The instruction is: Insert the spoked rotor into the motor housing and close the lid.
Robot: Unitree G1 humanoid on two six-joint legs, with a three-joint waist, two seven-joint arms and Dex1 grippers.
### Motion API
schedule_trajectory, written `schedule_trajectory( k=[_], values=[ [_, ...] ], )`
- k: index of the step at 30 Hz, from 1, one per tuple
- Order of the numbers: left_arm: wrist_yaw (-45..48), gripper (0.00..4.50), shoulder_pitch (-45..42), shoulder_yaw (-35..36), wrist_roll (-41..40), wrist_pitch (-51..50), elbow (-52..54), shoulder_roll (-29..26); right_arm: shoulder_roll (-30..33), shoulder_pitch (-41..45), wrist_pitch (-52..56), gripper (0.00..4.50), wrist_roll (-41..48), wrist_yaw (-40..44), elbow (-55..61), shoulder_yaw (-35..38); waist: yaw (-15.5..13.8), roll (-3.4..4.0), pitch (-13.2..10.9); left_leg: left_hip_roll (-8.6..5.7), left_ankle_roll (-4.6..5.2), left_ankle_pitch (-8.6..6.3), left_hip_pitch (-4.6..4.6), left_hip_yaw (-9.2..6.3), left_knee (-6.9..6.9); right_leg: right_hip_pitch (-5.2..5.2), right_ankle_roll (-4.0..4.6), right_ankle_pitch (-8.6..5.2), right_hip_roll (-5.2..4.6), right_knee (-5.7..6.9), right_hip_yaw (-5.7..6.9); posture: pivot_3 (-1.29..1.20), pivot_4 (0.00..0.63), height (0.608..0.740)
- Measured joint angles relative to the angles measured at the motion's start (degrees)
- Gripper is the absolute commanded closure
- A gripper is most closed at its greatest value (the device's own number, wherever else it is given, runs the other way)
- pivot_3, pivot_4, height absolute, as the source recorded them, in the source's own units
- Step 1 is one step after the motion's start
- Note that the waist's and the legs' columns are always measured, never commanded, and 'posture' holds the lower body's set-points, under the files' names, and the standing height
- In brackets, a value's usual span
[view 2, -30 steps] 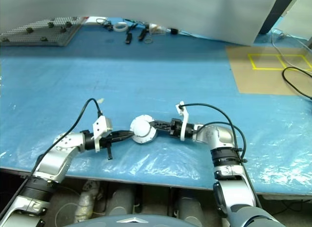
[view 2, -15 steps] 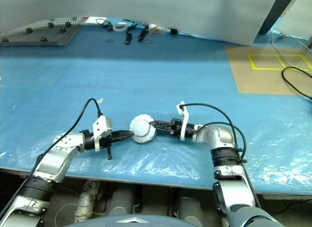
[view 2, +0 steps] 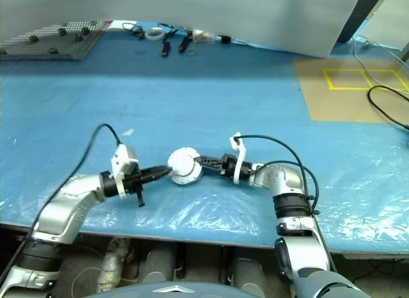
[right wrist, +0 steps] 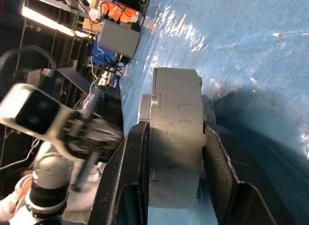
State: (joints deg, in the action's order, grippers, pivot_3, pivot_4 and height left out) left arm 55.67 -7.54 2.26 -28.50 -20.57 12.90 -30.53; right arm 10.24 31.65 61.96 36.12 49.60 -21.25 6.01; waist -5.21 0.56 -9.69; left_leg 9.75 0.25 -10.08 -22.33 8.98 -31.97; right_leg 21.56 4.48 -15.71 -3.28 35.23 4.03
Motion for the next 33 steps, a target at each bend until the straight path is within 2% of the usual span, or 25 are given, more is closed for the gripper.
schedule_trajectory(
  k=[4,12,17,23,30,31,33],
  values=[
    [-3.6,4.5,2.6,6.8,-6.8,-5.1,4.3,-0.5,-0.5,0.6,1.4,3.28,1.2,-1.7,-1.2,1.4,0.3,0.05,0.0,-0.01,0.0,0.0,0.03,0.0,0.0,-0.02,0.01,-0.01,0.0,0.01,-0.01,0.0,0.15,0.74],
    [-9.3,4.5,7.7,11.3,-11.3,-9.8,1.1,1.9,-1.9,4.0,8.6,3.28,6.5,-8.7,-1.2,9.7,-0.2,0.06,-0.1,-0.01,0.0,0.0,-0.12,0.0,-0.02,0.11,-0.02,0.0,0.01,-0.02,-0.01,0.0,0.15,0.74],
    [-12.7,4.5,7.4,12.3,-15.2,-12.5,-0.2,5.6,-3.4,8.6,16.4,3.28,12.9,-12.6,0.9,15.3,-0.2,0.05,-0.1,0.0,0.18,0.13,-0.68,0.0,-0.19,0.71,-0.22,0.14,0.02,0.34,0.0,0.0,0.15,0.74],
    [-14.1,2.66,5.5,14.5,-20.1,-13.8,-3.8,9.6,-5.0,10.8,21.0,3.28,17.1,-17.3,3.1,18.5,-0.2,0.05,-0.1,0.01,0.16,0.13,-0.8,-0.02,-0.21,0.82,-0.26,0.16,0.03,0.44,0.04,0.0,0.15,0.74],
    [-15.1,0.22,5.3,17.4,-32.1,-21.3,-4.3,11.2,-5.5,11.6,21.7,3.28,18.2,-20.0,3.0,19.2,-0.2,0.05,-0.1,0.0,-0.07,0.02,-0.8,-0.02,-0.26,0.79,-0.29,0.18,0.02,0.44,0.04,0.0,0.15,0.74],
    [-15.1,0.02,5.9,17.4,-33.1,-22.2,-4.3,11.4,-5.5,11.6,21.7,3.28,18.2,-20.1,3.0,19.3,-0.2,0.05,-0.1,0.0,-0.09,0.01,-0.8,-0.02,-0.26,0.79,-0.3,0.18,0.02,0.44,0.04,0.0,0.15,0.74],
    [-15.1,0.02,6.7,17.4,-35.0,-23.7,-4.4,11.8,-5.5,11.9,21.7,3.28,18.2,-20.6,3.0,19.4,-0.3,0.05,-0.1,0.01,-0.11,0.0,-0.8,-0.03,-0.26,0.8,-0.31,0.19,0.03,0.45,0.05,0.0,0.15,0.74]
  ],
)
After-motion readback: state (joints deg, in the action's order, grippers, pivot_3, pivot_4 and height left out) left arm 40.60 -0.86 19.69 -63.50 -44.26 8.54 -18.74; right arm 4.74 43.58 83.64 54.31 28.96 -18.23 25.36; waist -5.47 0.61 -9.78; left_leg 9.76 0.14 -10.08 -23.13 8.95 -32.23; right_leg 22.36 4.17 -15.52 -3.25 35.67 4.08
